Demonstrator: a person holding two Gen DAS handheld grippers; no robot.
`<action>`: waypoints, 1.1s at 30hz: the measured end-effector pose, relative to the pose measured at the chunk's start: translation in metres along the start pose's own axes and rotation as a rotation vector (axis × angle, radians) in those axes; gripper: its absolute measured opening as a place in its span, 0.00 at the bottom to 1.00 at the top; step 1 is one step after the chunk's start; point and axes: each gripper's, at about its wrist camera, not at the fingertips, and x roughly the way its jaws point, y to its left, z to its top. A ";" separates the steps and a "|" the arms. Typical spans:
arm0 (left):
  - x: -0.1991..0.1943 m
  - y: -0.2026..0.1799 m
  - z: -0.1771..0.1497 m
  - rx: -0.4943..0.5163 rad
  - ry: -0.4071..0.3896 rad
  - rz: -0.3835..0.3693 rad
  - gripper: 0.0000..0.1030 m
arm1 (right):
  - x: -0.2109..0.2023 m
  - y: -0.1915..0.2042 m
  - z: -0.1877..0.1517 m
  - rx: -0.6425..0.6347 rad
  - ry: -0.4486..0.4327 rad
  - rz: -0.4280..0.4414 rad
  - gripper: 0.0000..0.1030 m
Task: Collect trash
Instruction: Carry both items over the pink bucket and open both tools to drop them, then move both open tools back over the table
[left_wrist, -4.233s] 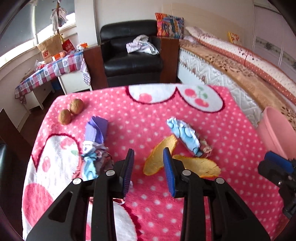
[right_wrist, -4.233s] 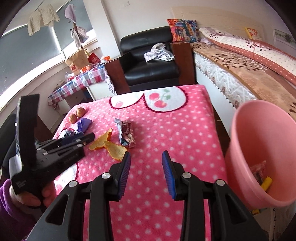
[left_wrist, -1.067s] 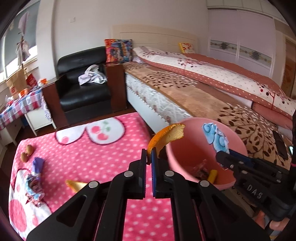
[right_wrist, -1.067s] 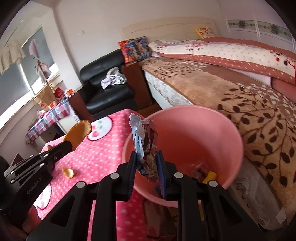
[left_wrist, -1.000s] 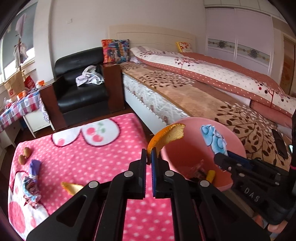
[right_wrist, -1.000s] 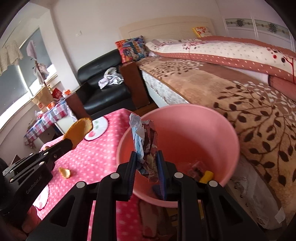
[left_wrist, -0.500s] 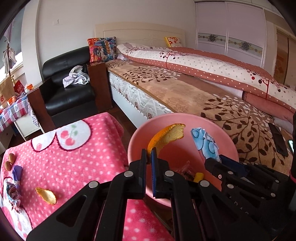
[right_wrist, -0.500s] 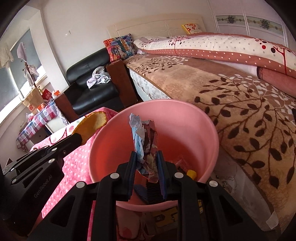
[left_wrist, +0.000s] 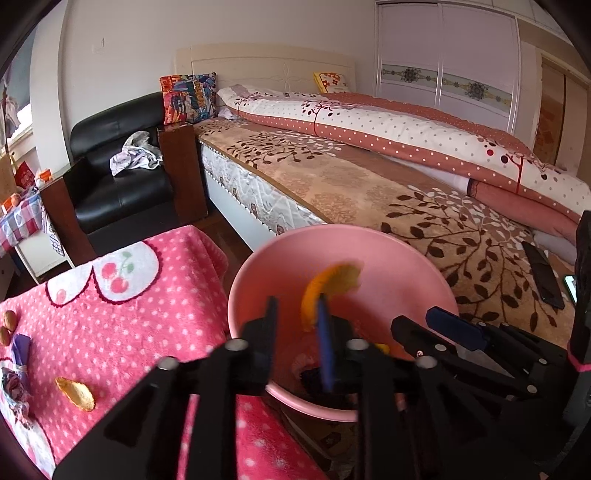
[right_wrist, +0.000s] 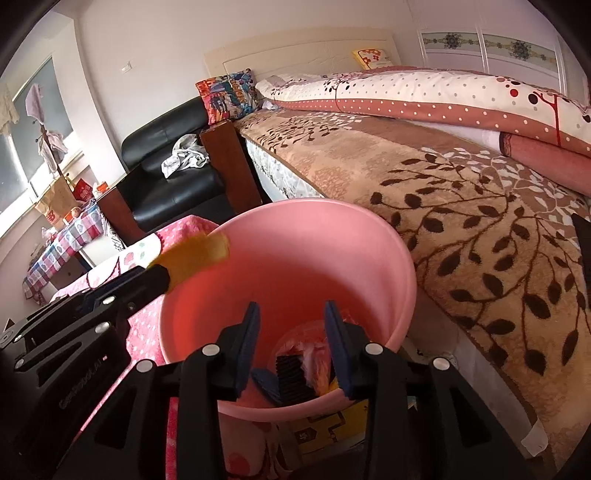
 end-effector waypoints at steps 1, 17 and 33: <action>-0.001 0.001 0.000 -0.004 -0.001 -0.004 0.24 | -0.001 0.000 0.000 0.001 -0.001 -0.001 0.35; -0.042 0.027 -0.013 -0.023 -0.030 0.046 0.25 | -0.020 0.032 -0.012 -0.032 -0.009 0.080 0.35; -0.088 0.113 -0.050 -0.082 -0.016 0.194 0.24 | -0.023 0.110 -0.032 -0.150 0.040 0.205 0.35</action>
